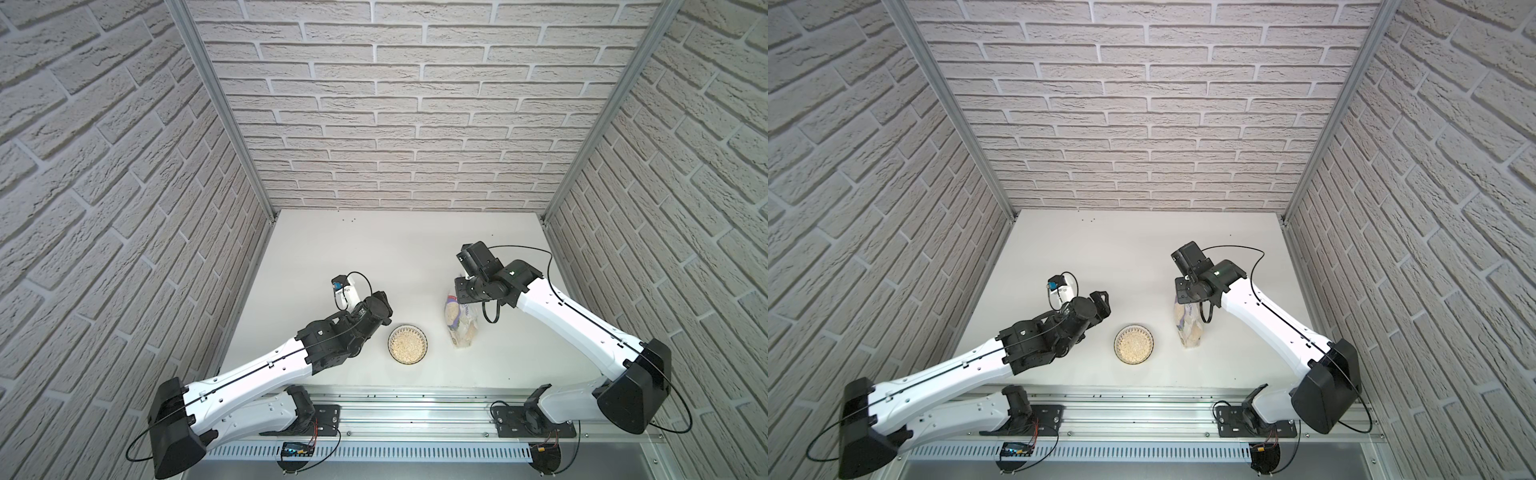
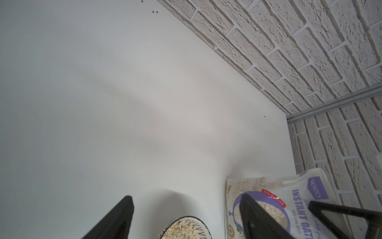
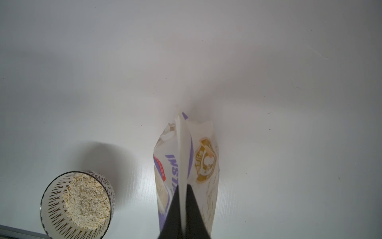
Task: Pour the oats into the breakfast bowl
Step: Close the oats bag at the center of the board.
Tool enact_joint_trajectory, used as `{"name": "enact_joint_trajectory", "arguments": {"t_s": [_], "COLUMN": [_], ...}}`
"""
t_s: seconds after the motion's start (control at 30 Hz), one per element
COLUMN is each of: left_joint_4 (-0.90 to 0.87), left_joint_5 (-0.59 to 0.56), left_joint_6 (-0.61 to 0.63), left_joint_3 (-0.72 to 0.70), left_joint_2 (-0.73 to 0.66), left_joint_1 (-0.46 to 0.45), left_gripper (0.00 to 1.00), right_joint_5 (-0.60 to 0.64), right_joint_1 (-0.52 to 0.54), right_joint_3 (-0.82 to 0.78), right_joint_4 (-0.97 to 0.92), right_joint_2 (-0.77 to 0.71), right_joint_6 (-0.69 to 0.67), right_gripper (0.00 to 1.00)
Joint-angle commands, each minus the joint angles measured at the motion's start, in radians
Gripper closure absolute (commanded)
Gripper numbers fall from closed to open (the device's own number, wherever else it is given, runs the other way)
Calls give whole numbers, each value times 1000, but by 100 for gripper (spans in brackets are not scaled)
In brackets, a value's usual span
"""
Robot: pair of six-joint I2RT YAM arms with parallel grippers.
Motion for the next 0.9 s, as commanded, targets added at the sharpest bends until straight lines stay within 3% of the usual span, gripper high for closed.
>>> {"name": "enact_joint_trajectory", "arguments": {"t_s": [0.0,0.03,0.07,0.1,0.17,0.3,0.33,0.37,0.4,0.57,0.67,0.73,0.8,0.87], "left_joint_4": [55,68,90,107,156,243,257,274,291,371,406,429,447,464], "left_joint_5": [21,32,46,59,98,209,247,285,324,515,567,599,623,658], "left_joint_6": [46,58,76,89,130,238,264,294,323,438,465,485,501,525], "left_joint_3": [-16,-21,-25,-31,-43,-51,-52,-51,-52,-54,-61,-66,-70,-74], "left_joint_2": [-12,-13,-12,-12,-12,1,5,9,13,39,49,54,60,70], "left_joint_1": [-4,-5,-4,-4,-4,-3,-2,-2,-2,0,-1,0,-2,-1], "left_gripper": [16,16,16,16,17,17,16,16,15,13,12,12,13,14], "right_joint_5": [-7,-17,-23,-21,-25,-42,-48,-60,-65,-45,-62,-62,-57,-58], "right_joint_1": [-16,-24,-34,-38,-47,-64,-68,-74,-77,-79,-87,-90,-91,-92], "right_joint_3": [-11,-7,-1,0,8,53,65,77,87,22,24,49,63,81], "right_joint_4": [101,93,84,88,103,121,124,124,119,187,160,127,127,131], "right_joint_2": [-53,-49,-38,-31,-11,43,57,69,80,28,25,51,73,97], "right_joint_6": [9,13,18,19,16,5,1,-1,3,12,7,8,6,5], "right_gripper": [97,95,73,57,49,58,68,89,96,96,96,75,69,69]}}
